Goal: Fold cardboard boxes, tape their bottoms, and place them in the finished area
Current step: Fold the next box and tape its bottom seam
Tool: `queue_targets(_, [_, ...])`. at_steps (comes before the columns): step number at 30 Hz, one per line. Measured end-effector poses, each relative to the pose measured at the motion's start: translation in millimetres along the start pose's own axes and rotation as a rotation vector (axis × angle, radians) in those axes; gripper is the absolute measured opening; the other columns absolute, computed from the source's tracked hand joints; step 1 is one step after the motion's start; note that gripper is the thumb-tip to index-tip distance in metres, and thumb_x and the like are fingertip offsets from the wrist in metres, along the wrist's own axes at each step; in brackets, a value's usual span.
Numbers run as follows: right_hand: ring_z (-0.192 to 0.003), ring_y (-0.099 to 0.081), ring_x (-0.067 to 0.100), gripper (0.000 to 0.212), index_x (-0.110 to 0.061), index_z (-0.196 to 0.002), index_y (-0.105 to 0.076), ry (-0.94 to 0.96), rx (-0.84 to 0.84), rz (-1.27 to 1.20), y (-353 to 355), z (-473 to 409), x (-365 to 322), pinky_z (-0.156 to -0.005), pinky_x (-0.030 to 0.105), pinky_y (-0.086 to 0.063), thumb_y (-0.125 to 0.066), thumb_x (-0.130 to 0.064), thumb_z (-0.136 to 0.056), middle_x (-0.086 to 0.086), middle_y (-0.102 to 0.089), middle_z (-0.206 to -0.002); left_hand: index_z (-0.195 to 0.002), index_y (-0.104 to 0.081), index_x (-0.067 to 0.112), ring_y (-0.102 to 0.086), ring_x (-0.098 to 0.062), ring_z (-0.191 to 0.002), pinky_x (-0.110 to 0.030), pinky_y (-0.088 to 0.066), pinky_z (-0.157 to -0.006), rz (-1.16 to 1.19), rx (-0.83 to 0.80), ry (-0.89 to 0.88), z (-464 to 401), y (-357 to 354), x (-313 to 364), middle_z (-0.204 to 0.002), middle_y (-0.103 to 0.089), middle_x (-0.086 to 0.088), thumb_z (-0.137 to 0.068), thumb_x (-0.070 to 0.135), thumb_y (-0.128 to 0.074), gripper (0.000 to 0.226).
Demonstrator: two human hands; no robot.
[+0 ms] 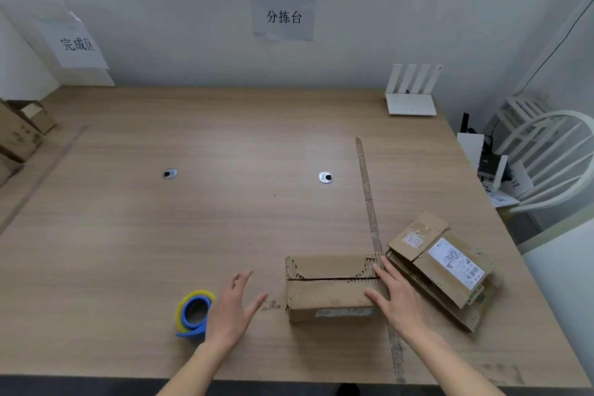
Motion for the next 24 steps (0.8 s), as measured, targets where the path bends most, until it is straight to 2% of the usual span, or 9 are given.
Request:
queue_targets(4, [-0.143, -0.039, 0.009, 0.069, -0.040, -0.150, -0.041, -0.002, 0.012, 0.008, 0.0, -0.8, 1.5, -0.098, 0.036, -0.052, -0.066, -0.057, -0.089, -0.032, -0.014, -0.158, -0.159, -0.021, 0.035, -0.058, -0.010, -0.100, -0.024, -0.051, -0.071, -0.236, -0.096, 0.197, 13.9, -3.1, -62.7, -0.126, -0.053, 0.004, -0.085, 0.075, -0.056, 0.091])
queue_targets(6, [-0.142, -0.041, 0.009, 0.067, -0.041, -0.149, -0.043, 0.004, 0.022, 0.016, 0.1, -1.6, 2.4, -0.094, 0.033, -0.052, -0.066, -0.057, -0.088, -0.033, -0.016, -0.157, -0.160, -0.010, 0.037, -0.057, -0.011, -0.094, -0.024, -0.047, -0.067, -0.287, -0.170, 0.218, 16.7, -10.9, -79.2, -0.110, -0.056, 0.005, -0.086, 0.076, -0.053, 0.094])
queue_targets(8, [-0.141, -0.041, 0.009, 0.067, -0.041, -0.149, -0.043, 0.009, 0.023, 0.027, -0.5, -2.4, 3.1, -0.093, 0.033, -0.052, -0.066, -0.057, -0.088, -0.033, -0.017, -0.157, -0.160, -0.007, 0.039, -0.057, -0.014, -0.095, -0.026, -0.048, -0.072, -0.308, -0.204, 0.209, 15.2, -18.6, -87.7, -0.103, -0.057, 0.006, -0.089, 0.072, -0.052, 0.091])
queue_targets(12, [-0.142, -0.040, 0.009, 0.066, -0.039, -0.149, -0.044, 0.007, 0.025, 0.043, -1.4, -2.7, 3.2, -0.096, 0.036, -0.051, -0.067, -0.055, -0.089, -0.030, -0.021, -0.159, -0.159, -0.017, 0.037, -0.057, -0.011, -0.086, -0.025, -0.049, -0.069, -0.252, -0.214, 0.206, 6.7, -23.3, -99.1, -0.103, -0.050, 0.004, -0.095, 0.056, -0.056, 0.078])
queue_targets(14, [-0.143, -0.039, 0.010, 0.067, -0.036, -0.149, -0.045, 0.004, 0.018, 0.076, 0.0, -3.0, 0.5, -0.100, 0.037, -0.049, -0.067, -0.054, -0.089, -0.025, -0.024, -0.161, -0.154, -0.032, 0.037, -0.056, -0.013, -0.092, -0.029, -0.050, -0.076, -0.109, -0.224, 0.179, 5.2, -19.9, -98.8, -0.106, -0.052, 0.005, -0.092, 0.050, -0.063, 0.070])
queue_targets(16, [-0.144, -0.037, 0.012, 0.068, -0.031, -0.150, -0.045, -0.008, 0.006, 0.122, 1.9, -3.7, -4.9, -0.107, 0.038, -0.044, -0.069, -0.051, -0.089, -0.017, -0.029, -0.162, -0.136, -0.048, 0.045, -0.058, -0.010, -0.097, -0.037, -0.053, -0.084, 0.104, -0.216, 0.129, 7.7, -7.5, -88.1, -0.106, -0.058, 0.014, -0.083, 0.050, -0.065, 0.055])
queue_targets(19, [-0.146, -0.033, 0.015, 0.070, -0.025, -0.150, -0.045, -0.012, -0.019, 0.202, 6.5, -6.0, -15.7, -0.114, 0.034, -0.037, -0.069, -0.049, -0.089, -0.007, -0.036, -0.160, -0.116, -0.054, 0.052, -0.066, -0.004, -0.091, -0.036, -0.058, -0.079, 0.366, -0.193, 0.050, 3.9, 25.8, -53.1, -0.103, -0.067, 0.021, -0.073, 0.062, -0.071, 0.047])
queue_targets(22, [-0.146, -0.031, 0.016, 0.070, -0.021, -0.149, -0.046, -0.005, -0.042, 0.225, 11.4, -6.7, -23.2, -0.115, 0.032, -0.036, -0.070, -0.048, -0.089, -0.003, -0.036, -0.159, -0.116, -0.057, 0.052, -0.068, -0.005, -0.088, -0.030, -0.058, -0.075, 0.396, -0.225, -0.070, -6.4, 66.1, 3.7, -0.100, -0.070, 0.021, -0.069, 0.072, -0.073, 0.054])
queue_targets(24, [-0.147, -0.030, 0.017, 0.071, -0.019, -0.150, -0.044, 0.006, -0.058, 0.215, 15.0, -6.9, -26.2, -0.117, 0.032, -0.033, -0.070, -0.047, -0.089, -0.001, -0.035, -0.159, -0.119, -0.053, 0.058, -0.066, 0.001, -0.087, -0.025, -0.055, -0.075, 0.271, -0.281, -0.172, -12.2, 86.2, 52.9, -0.100, -0.069, 0.026, -0.069, 0.079, -0.069, 0.056])
Point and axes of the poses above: each hand's wrist, its own z-axis away from the middle knuckle, its own y-axis out of the back of the hand, x = y × z, the point moved 2 cm from there along -z, towards the middle knuckle
